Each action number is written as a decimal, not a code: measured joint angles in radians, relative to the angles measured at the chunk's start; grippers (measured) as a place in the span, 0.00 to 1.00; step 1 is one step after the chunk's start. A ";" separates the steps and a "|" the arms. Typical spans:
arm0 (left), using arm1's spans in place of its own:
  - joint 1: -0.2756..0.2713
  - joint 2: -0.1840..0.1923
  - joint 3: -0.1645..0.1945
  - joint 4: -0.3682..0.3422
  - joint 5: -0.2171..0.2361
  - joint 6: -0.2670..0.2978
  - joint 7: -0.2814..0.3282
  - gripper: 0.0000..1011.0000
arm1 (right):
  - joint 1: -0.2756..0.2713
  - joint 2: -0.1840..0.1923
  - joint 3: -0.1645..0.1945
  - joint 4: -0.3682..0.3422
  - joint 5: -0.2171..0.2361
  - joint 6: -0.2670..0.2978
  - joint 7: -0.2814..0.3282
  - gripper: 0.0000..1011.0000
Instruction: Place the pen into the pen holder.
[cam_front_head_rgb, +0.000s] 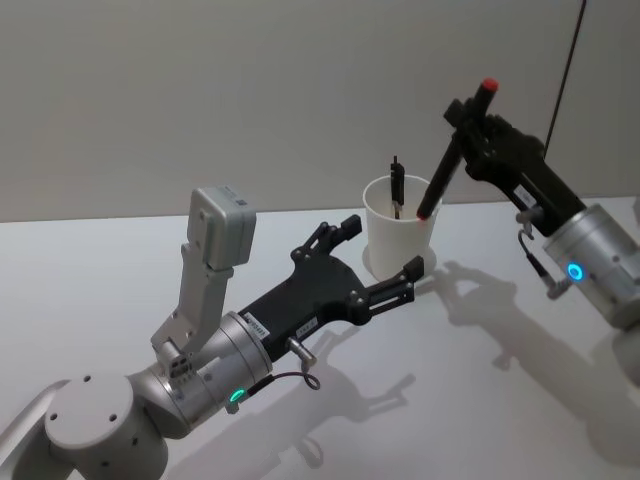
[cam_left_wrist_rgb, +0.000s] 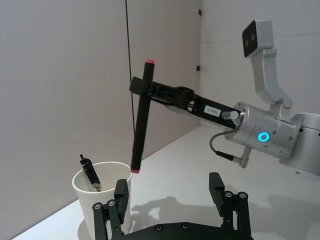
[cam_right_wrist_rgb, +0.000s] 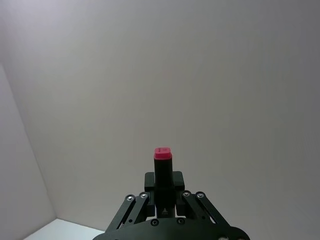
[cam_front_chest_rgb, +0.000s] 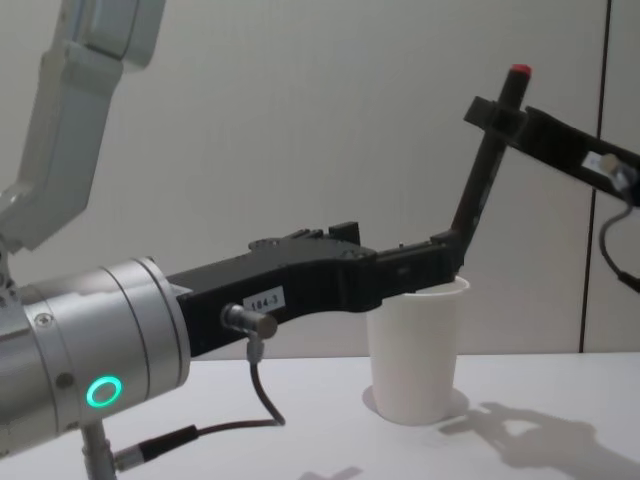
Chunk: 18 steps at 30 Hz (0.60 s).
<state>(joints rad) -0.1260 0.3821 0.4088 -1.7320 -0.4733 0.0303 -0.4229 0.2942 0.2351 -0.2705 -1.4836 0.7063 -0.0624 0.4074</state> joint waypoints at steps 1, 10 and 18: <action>0.000 0.000 0.000 0.000 0.000 0.000 0.000 0.99 | 0.018 -0.006 0.000 0.023 -0.019 -0.016 0.016 0.20; 0.000 0.000 0.000 0.000 0.000 0.000 0.000 0.99 | 0.093 -0.031 -0.008 0.121 -0.119 -0.095 0.078 0.20; 0.000 0.000 0.000 0.000 0.000 0.000 0.000 0.99 | 0.133 -0.048 -0.019 0.182 -0.210 -0.159 0.103 0.20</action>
<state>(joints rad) -0.1260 0.3820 0.4088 -1.7320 -0.4733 0.0303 -0.4229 0.4274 0.1867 -0.2899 -1.3018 0.4961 -0.2209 0.5107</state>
